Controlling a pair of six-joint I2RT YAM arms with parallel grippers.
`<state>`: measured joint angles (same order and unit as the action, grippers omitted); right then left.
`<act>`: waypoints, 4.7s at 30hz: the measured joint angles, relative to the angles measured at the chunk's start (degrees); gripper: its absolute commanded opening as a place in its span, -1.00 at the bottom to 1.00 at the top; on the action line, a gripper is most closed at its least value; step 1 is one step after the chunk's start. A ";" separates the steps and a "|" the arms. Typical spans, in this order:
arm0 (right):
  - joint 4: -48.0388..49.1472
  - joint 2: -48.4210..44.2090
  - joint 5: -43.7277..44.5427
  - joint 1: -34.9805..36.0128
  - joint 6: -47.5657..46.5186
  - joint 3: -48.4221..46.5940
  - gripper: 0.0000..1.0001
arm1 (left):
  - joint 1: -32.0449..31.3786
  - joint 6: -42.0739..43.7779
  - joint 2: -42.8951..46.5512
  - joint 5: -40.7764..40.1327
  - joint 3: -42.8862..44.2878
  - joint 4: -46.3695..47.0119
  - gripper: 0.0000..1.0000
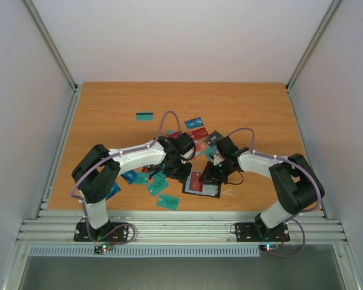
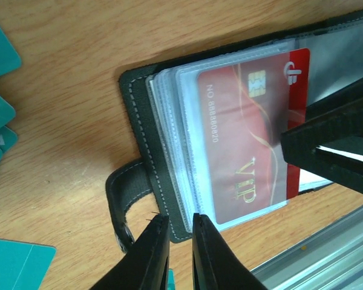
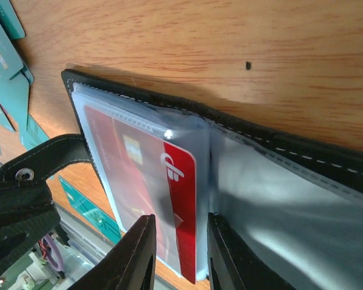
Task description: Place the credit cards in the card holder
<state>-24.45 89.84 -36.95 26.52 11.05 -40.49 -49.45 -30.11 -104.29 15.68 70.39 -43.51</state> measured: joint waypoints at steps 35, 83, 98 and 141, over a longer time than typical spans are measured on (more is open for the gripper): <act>3.91 2.47 -1.53 1.16 0.92 0.37 -0.62 | 1.66 -2.54 -5.40 9.07 0.26 2.67 -0.21; 5.16 3.04 -3.15 1.11 0.85 0.52 -0.57 | -1.95 -2.16 -8.85 1.68 8.70 -5.68 0.26; 5.18 3.04 -3.17 1.11 0.87 0.52 -0.59 | -3.08 -0.85 -9.55 0.04 10.60 -7.61 0.17; 8.81 3.69 -5.51 0.74 3.37 1.90 -0.59 | -3.30 0.15 -6.25 0.59 9.68 -5.42 0.09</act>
<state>-15.64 93.54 -42.46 27.27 14.41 -38.59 -52.75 -29.95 -110.54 16.27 80.07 -48.93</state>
